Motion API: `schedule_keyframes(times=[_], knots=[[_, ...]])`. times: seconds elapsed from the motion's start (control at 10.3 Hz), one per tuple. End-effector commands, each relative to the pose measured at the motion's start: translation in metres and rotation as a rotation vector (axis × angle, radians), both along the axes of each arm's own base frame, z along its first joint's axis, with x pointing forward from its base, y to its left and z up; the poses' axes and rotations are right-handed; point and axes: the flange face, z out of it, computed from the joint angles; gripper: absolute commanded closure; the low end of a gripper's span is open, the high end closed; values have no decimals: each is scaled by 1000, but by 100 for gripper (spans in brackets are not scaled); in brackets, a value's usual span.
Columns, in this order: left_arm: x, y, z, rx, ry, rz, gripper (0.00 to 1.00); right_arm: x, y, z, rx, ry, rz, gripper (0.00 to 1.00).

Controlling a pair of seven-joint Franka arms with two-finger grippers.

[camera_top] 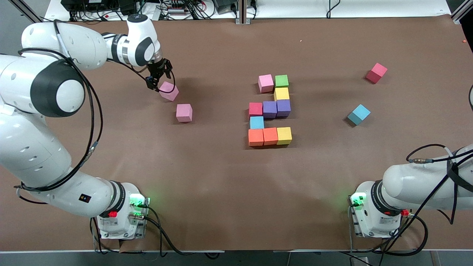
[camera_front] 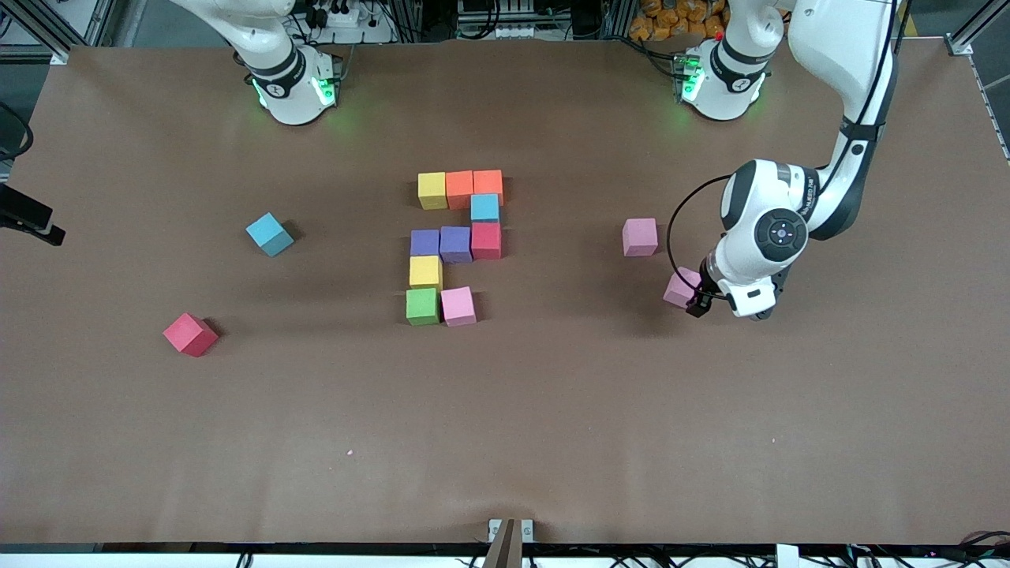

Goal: Form number 2 with 11 blocks
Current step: 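Release pink and move the left gripper to the second pink cube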

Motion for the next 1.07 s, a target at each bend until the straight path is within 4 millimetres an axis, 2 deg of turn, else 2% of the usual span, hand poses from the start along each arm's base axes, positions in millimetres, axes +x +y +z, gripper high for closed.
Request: schedule_keyframes(times=[0.0,0.49,0.78,0.88,0.98], knots=[[-12,3,-12,-15,-50,-3,0,0,-3,3,-3,-6,10,0],[-10,4,-36,-26,-100,61,0,0,-3,3,-3,-7,10,0],[-11,0,-44,-37,-103,77,0,0,-4,3,-3,-7,7,0],[-9,-1,-42,-39,-105,117,10,0,-5,3,-3,-7,5,0],[-8,-2,-41,-39,-110,129,52,0,-3,3,-4,-7,9,0]])
